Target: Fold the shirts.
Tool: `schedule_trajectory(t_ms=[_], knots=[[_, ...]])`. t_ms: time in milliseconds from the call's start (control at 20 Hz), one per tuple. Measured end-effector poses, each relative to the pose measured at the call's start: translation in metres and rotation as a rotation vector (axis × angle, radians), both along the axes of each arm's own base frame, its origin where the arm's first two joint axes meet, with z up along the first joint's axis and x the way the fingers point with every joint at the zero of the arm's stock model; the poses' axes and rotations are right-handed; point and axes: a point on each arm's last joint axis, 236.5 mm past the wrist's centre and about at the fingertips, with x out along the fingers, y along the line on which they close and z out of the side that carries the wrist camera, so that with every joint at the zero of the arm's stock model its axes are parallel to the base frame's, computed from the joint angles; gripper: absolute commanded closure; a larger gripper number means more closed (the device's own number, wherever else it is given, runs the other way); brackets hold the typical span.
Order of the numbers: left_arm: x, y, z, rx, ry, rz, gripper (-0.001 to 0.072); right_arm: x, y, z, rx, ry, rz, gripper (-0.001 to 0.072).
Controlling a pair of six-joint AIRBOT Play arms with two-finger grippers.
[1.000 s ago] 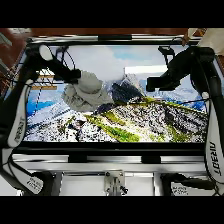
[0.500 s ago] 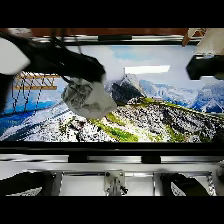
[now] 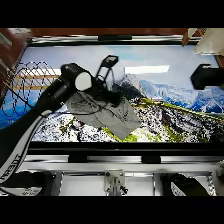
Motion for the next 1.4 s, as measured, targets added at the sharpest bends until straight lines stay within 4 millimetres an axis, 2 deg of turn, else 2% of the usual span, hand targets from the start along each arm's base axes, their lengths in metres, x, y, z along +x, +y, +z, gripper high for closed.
schedule_trajectory(t_ms=[50, 100, 200, 300, 350, 450, 550, 600, 850, 1000, 1100, 1150, 1200, 1250, 1300, 1350, 1400], knots=[[0.008, 0.032, -0.007, 0.053, 0.028, 0.041, 0.0052, 0.007, 0.006, -0.027, -0.002, 0.08, 0.029, 0.0035], [0.012, 0.064, -0.016, 0.088, 0.076, 0.089, 0.0049, 0.013, 0.011, -0.058, 0.008, 0.17, 0.057, 0.0034], [0.01, 0.11, -0.038, 0.094, 0.19, 0.176, 0.0046, 0.018, 0.023, -0.121, 0.087, 0.356, 0.107, 0.0035], [0.001, 0.143, -0.065, 0.069, 0.301, 0.257, 0.0044, 0.019, 0.035, -0.17, 0.22, 0.503, 0.134, 0.0035], [-0.005, 0.157, -0.079, 0.055, 0.348, 0.295, 0.0044, 0.021, 0.039, -0.187, 0.283, 0.548, 0.135, 0.0035], [-0.02, 0.172, -0.107, 0.027, 0.434, 0.347, 0.0044, 0.022, 0.043, -0.214, 0.378, 0.617, 0.124, 0.0034], [-0.028, 0.176, -0.13, -0.02, 0.48, 0.398, 0.0045, 0.022, 0.043, -0.234, 0.431, 0.671, 0.111, 0.0035], [-0.029, 0.173, -0.139, -0.056, 0.488, 0.418, 0.0045, 0.023, 0.044, -0.243, 0.45, 0.692, 0.106, 0.0035], [-0.023, 0.152, -0.167, -0.155, 0.492, 0.475, 0.0045, 0.022, 0.045, -0.268, 0.501, 0.76, 0.09, 0.0035], [-0.018, 0.14, -0.176, -0.193, 0.492, 0.497, 0.0054, 0.017, 0.048, -0.282, 0.517, 0.809, 0.079, 0.0034], [-0.011, 0.135, -0.179, -0.225, 0.484, 0.52, 0.0192, 0.012, 0.056, -0.294, 0.516, 0.843, 0.085, 0.0034], [-0.009, 0.133, -0.18, -0.234, 0.482, 0.527, 0.0202, 0.01, 0.061, -0.301, 0.513, 0.855, 0.092, 0.0034], [-0.007, 0.132, -0.181, -0.24, 0.479, 0.533, 0.0267, 0.01, 0.067, -0.308, 0.505, 0.861, 0.097, 0.0035], [-0.004, 0.132, -0.182, -0.246, 0.471, 0.541, 0.0414, 0.011, 0.073, -0.314, 0.499, 0.862, 0.106, 0.0034], [-0.002, 0.133, -0.184, -0.242, 0.461, 0.543, 0.0627, 0.013, 0.08, -0.32, 0.491, 0.86, 0.115, 0.0035], [-0.001, 0.132, -0.184, -0.247, 0.459, 0.547, 0.0674, 0.015, 0.086, -0.327, 0.482, 0.856, 0.122, 0.0034], [0.002, 0.131, -0.182, -0.254, 0.451, 0.548, 0.0674, 0.017, 0.093, -0.333, 0.473, 0.847, 0.128, 0.0035]])
